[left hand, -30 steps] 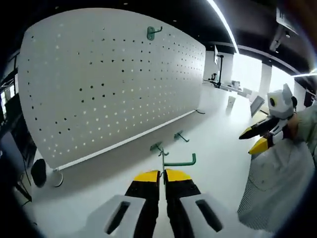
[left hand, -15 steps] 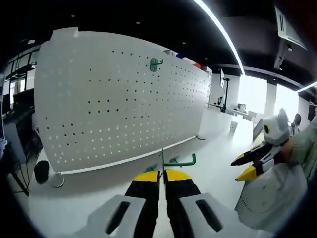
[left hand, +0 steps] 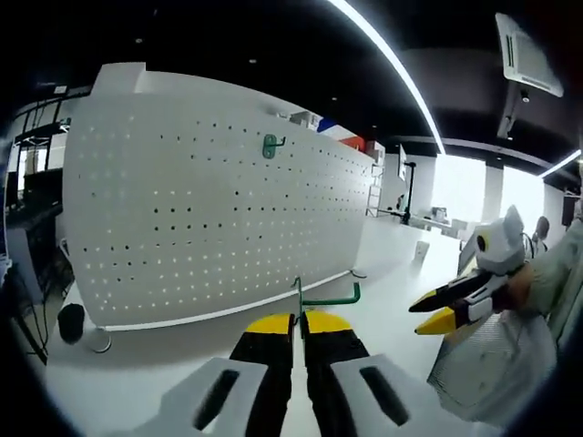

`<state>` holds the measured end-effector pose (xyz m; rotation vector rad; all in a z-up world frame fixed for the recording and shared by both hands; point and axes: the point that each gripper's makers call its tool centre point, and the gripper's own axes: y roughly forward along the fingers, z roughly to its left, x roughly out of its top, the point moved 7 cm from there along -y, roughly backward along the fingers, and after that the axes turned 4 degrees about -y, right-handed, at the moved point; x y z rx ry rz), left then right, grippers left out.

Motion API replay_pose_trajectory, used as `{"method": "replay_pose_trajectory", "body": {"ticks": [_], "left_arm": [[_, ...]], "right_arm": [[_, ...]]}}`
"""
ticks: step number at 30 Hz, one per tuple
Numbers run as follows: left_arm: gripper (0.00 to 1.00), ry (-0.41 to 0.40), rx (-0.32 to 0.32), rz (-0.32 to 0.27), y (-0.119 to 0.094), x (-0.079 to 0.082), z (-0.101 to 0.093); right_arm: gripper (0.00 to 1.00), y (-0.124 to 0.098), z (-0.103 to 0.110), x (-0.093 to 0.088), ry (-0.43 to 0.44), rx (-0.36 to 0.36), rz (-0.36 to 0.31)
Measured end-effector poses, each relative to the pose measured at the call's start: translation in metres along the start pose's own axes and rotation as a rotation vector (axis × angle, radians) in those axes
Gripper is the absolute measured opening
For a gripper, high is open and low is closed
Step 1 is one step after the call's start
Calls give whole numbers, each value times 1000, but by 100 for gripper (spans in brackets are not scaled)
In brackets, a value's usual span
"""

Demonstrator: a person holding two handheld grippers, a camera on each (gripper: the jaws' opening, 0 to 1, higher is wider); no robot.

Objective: Insert the hook assembly into the mounting plate slot until the hook locks in place.

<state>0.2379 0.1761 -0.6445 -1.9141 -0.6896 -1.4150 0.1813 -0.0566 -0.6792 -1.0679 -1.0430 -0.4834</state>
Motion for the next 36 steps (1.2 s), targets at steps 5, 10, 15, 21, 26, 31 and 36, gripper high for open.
{"method": "replay_pose_trajectory", "body": {"ticks": [5, 10, 15, 21, 26, 31, 36], "left_arm": [[3, 17, -4, -7, 1, 1, -3], [3, 20, -5, -13, 0, 2, -3], [3, 28, -3, -17, 0, 3, -4], [3, 25, -7, -29, -1, 4, -7], [3, 31, -16, -38, 1, 7, -11], [3, 43, -21, -50, 2, 11, -12], [3, 40, -32, -64, 3, 15, -15]], "right_arm": [[36, -3, 10, 14, -13, 21, -34], [34, -5, 19, 29, -4, 50, -77], [33, -6, 26, 38, 4, 71, -100], [32, -7, 37, 53, 1, 100, -134], [32, -6, 45, 64, -7, 120, -161], [31, -4, 53, 75, 6, 141, -189], [30, -1, 65, 86, -1, 172, -213]]}}
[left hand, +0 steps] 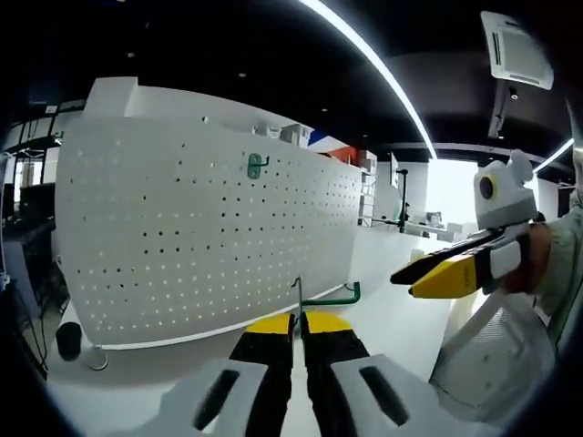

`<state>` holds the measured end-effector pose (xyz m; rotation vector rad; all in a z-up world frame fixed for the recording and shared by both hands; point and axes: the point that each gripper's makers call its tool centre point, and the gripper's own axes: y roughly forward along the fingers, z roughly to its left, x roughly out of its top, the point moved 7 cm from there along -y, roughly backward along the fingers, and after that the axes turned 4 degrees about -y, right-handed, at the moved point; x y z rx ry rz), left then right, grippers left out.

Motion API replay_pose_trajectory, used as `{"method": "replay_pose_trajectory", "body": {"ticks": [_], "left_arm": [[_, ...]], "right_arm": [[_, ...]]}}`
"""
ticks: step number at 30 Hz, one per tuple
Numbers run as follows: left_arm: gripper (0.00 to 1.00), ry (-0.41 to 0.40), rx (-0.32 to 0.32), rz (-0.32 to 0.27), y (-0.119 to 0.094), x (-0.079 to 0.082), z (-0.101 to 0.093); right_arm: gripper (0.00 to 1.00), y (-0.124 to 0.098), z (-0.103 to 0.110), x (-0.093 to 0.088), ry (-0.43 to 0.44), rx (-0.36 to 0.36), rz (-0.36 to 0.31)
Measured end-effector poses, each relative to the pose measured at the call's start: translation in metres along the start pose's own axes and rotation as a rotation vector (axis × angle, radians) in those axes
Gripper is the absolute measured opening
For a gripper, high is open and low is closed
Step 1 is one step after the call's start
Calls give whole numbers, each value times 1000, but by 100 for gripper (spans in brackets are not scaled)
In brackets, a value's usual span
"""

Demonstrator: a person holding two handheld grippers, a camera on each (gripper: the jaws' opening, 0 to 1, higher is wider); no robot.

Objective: Insert the hook assembly into the mounting plate slot until the hook locks in place.

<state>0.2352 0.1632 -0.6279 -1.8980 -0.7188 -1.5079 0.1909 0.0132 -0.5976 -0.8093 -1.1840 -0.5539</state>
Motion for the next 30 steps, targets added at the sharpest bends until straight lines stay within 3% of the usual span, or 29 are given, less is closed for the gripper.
{"method": "replay_pose_trajectory", "body": {"ticks": [13, 19, 30], "left_arm": [[3, -5, -27, -21, 1, 2, -8], [3, -16, -61, -60, 0, 8, -16], [3, -40, -112, -103, 0, 17, -31]], "right_arm": [[27, 13, 15, 18, -8, 45, -47], [26, 15, 17, 22, -7, 51, -61], [17, 15, 20, 29, -23, 44, -94]]}}
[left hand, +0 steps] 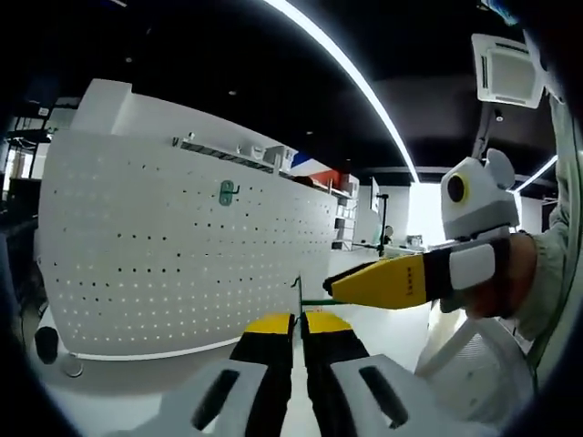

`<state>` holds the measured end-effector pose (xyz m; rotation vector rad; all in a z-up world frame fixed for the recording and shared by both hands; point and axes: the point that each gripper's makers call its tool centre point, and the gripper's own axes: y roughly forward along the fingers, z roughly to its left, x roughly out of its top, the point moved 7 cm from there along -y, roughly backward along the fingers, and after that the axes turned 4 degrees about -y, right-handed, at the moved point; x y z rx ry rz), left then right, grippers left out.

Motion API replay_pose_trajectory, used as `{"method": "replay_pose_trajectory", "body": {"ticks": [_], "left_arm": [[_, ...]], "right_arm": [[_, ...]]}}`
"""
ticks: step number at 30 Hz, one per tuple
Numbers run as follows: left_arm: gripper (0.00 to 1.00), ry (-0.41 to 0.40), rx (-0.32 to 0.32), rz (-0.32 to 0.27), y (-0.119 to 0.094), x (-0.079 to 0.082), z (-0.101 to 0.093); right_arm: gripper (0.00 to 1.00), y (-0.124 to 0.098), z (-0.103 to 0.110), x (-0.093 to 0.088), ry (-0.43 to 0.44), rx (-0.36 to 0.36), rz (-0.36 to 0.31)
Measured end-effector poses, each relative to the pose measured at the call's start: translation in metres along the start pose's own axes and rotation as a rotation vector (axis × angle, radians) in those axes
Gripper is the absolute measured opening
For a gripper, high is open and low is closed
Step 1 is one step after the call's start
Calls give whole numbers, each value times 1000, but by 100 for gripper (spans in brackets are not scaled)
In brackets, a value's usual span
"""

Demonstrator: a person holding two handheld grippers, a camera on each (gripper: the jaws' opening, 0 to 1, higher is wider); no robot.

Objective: Insert the hook assembly into the mounting plate slot until the hook locks in place.

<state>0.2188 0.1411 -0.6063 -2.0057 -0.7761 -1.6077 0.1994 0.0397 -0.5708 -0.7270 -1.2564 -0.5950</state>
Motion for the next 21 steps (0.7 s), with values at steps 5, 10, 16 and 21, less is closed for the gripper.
{"method": "replay_pose_trajectory", "body": {"ticks": [5, 10, 16, 21], "left_arm": [[3, 3, -27, -28, -1, 4, -7], [3, 29, -46, -59, -1, 9, -12], [3, 61, -58, -69, -2, 12, -14], [3, 93, -54, -66, -2, 12, -14]], "right_arm": [[14, -1, 0, 2, 3, 1, -12], [13, -3, 0, 3, 10, 0, -18], [10, -4, 0, 4, 44, 9, -28], [7, -3, 2, 2, 82, 29, -28]]}}
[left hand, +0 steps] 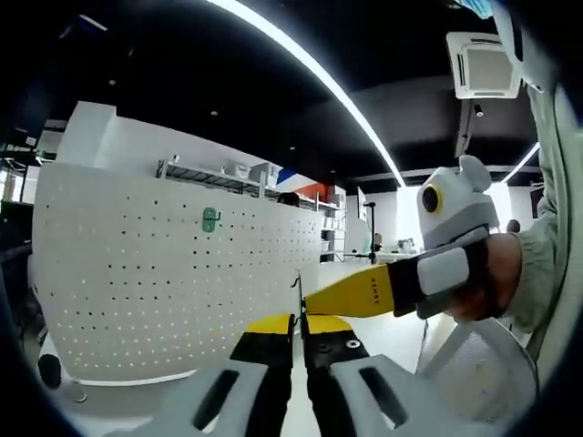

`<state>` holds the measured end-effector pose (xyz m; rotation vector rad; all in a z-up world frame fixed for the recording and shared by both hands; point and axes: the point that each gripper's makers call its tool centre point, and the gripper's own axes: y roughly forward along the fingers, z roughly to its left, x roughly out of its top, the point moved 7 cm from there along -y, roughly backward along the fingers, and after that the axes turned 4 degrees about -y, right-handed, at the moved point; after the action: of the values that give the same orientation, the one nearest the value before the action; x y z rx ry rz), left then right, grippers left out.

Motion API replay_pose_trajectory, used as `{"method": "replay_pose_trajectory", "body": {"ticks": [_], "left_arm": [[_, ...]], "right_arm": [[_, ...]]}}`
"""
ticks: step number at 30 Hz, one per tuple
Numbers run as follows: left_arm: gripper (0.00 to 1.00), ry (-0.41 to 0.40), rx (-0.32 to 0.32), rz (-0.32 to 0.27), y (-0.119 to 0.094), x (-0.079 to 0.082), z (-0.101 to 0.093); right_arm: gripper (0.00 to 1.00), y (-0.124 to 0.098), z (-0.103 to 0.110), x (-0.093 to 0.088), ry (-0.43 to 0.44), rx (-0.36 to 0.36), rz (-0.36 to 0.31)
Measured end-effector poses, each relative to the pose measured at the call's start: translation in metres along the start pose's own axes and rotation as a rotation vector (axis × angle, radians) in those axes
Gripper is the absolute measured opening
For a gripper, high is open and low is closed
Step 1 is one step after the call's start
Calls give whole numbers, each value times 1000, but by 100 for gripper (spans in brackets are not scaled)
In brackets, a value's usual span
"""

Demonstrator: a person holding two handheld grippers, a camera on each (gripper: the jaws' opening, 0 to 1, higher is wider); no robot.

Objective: Insert the hook assembly into the mounting plate slot until the hook locks in place.

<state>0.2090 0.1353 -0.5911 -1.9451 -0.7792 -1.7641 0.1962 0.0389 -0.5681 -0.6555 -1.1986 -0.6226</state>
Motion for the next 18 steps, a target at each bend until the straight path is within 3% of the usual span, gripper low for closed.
{"method": "replay_pose_trajectory", "body": {"ticks": [9, 18], "left_arm": [[3, 17, 4, 7, 0, 0, 0], [3, 15, 3, 10, 2, -1, 0]], "right_arm": [[2, 1, -2, -1, 7, 5, -2], [1, 1, -2, 0, -92, -3, 1]]}}
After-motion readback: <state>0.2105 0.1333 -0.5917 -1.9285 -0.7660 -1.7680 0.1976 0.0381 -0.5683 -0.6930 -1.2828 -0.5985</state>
